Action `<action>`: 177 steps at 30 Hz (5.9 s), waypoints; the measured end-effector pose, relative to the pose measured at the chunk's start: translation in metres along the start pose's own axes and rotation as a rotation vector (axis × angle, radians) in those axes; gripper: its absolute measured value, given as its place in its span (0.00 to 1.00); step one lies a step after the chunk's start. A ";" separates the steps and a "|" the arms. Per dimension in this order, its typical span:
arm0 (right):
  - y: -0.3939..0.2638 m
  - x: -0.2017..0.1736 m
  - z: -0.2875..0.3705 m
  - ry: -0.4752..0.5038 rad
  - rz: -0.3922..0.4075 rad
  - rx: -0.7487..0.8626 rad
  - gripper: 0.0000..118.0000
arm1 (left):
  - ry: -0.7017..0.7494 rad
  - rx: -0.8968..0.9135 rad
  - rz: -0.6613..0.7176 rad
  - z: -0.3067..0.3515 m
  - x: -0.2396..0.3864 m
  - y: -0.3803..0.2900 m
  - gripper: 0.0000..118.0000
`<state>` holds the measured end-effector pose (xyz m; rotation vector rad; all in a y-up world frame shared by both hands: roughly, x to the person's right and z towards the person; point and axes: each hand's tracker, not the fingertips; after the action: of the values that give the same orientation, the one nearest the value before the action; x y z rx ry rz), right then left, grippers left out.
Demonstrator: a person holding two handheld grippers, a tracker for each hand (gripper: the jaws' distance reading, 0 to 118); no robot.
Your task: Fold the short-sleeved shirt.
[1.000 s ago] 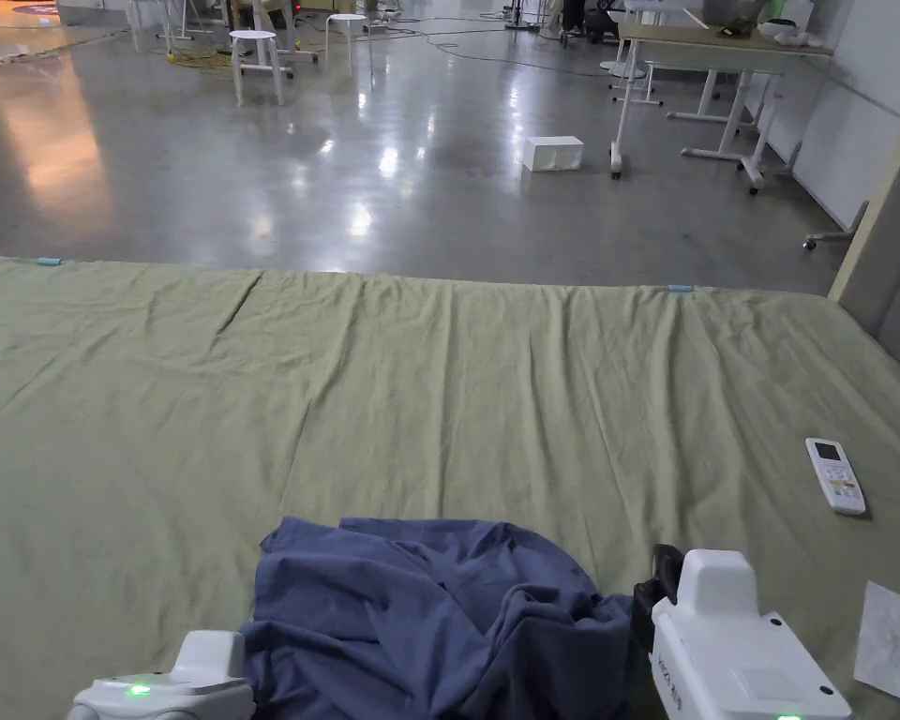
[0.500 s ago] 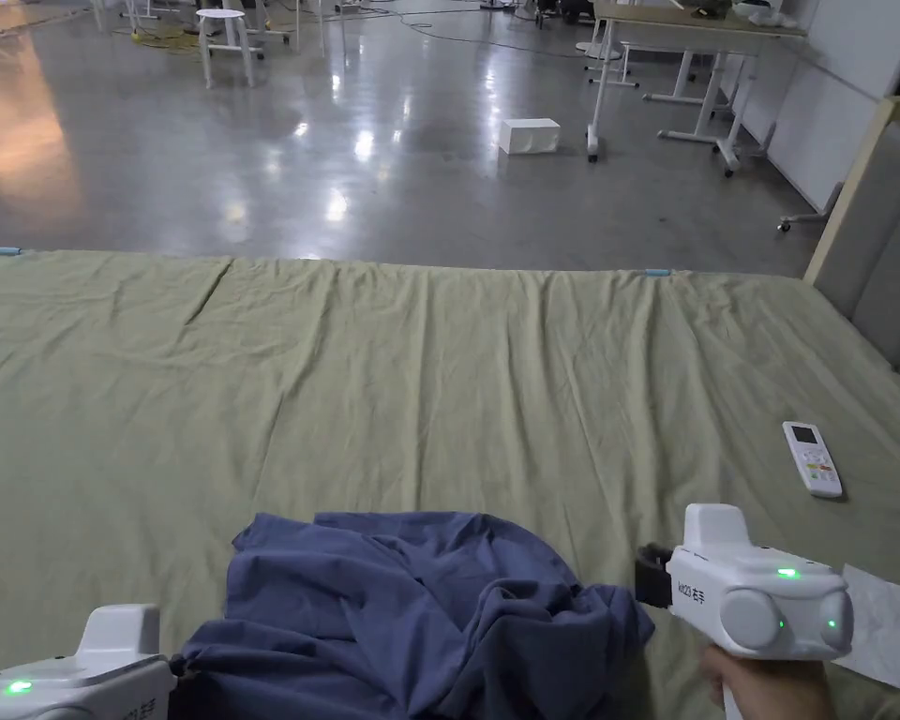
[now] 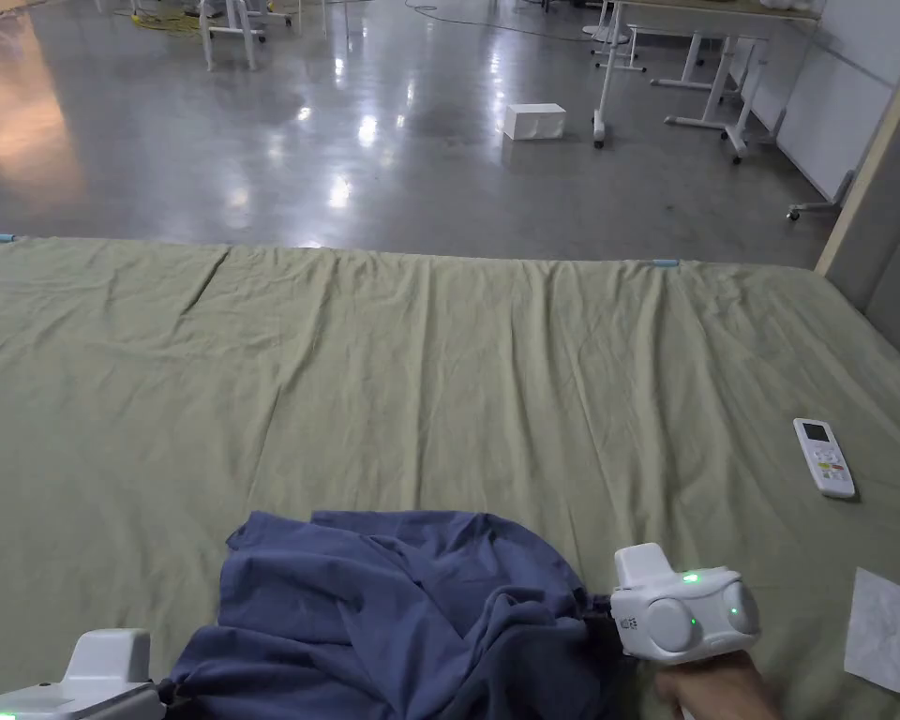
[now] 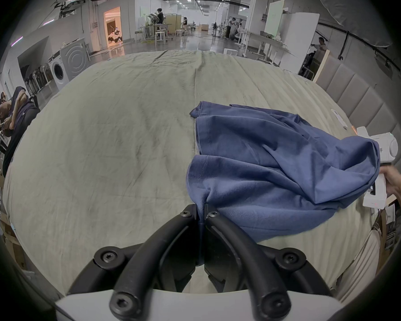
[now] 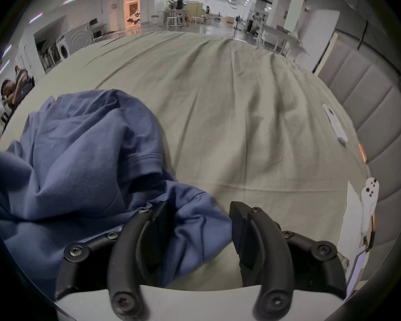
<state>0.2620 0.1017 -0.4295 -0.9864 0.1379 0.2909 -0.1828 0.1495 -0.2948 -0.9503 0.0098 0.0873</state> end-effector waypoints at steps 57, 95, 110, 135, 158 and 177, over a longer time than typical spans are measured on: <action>0.160 0.091 0.412 -0.252 -0.208 0.891 0.04 | 0.127 0.647 0.031 0.252 -0.049 0.285 0.05; 0.349 0.117 0.343 -0.447 -0.143 1.016 0.04 | 0.331 0.765 -0.077 0.208 -0.017 0.464 0.05; 0.204 0.072 0.293 -0.347 -0.139 0.843 0.04 | 0.263 0.609 -0.088 0.158 -0.041 0.317 0.05; -0.104 -0.008 0.296 -0.188 -0.103 0.522 0.04 | 0.120 0.321 0.002 0.169 -0.070 -0.014 0.05; -0.191 -0.027 0.142 -0.088 -0.086 -0.082 0.06 | 0.145 -0.173 -0.002 0.033 -0.086 -0.110 0.05; -0.075 -0.050 0.234 -0.207 -0.260 0.706 0.80 | 0.169 0.546 -0.084 0.110 0.006 -0.001 0.59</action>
<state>0.2329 0.2500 -0.2296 -0.2633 -0.0776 0.0872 -0.1802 0.2389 -0.2297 -0.4087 0.1426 -0.0723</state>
